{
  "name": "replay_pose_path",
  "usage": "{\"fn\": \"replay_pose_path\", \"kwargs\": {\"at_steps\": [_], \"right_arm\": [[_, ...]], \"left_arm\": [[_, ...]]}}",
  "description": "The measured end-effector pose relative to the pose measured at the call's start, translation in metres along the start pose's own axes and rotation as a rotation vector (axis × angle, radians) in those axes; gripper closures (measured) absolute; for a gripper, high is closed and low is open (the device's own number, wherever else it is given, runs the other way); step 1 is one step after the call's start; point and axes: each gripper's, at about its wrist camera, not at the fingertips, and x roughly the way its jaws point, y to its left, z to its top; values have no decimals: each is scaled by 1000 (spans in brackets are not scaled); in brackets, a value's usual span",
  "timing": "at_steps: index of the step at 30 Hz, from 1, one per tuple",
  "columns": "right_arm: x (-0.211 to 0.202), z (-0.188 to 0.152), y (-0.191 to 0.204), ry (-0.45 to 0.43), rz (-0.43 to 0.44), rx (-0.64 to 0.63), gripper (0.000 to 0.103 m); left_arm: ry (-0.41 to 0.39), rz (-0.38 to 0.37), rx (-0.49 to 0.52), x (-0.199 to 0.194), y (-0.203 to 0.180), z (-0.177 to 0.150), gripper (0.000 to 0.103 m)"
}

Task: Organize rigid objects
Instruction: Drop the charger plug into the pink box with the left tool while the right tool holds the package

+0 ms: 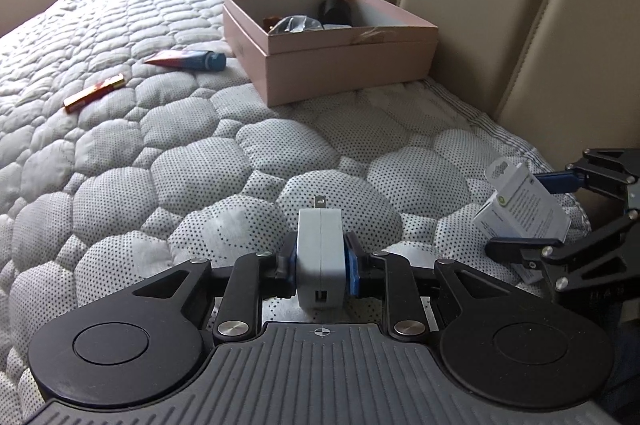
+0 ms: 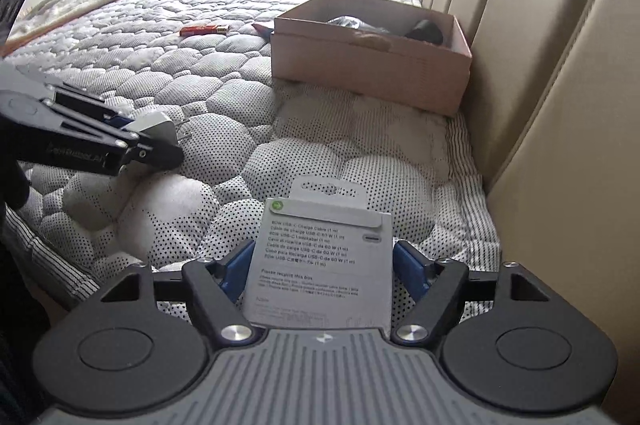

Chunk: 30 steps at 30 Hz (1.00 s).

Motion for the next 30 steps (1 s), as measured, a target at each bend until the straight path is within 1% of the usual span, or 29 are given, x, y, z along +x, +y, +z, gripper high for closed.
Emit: {"fn": "replay_pose_path", "kwargs": {"at_steps": [3, 6, 10, 13, 17, 21, 25, 27, 30], "right_arm": [[3, 0, -3, 4, 18, 11, 29], [0, 1, 1, -5, 19, -13, 34], [-4, 5, 0, -9, 31, -5, 34], [-8, 7, -1, -12, 25, 12, 34], [-19, 9, -5, -52, 28, 38, 34], [-31, 11, -10, -96, 42, 71, 34], [-44, 10, -12, -151, 32, 75, 34], [-51, 10, -14, -178, 29, 80, 34], [-58, 11, -20, -214, 41, 115, 34]], "left_arm": [[-3, 6, 3, 1, -2, 0, 78], [-6, 16, 18, 2, -4, 0, 78], [-24, 19, 49, 2, -5, -1, 79], [-40, 18, 65, 1, -7, -3, 79], [-34, 8, 66, -3, -10, -2, 79], [-25, -14, 95, -9, -22, 5, 79], [-40, -62, 85, -15, -31, 26, 79], [-66, -59, 84, -17, -35, 47, 79], [-117, -35, 84, -14, -36, 90, 79]]}}
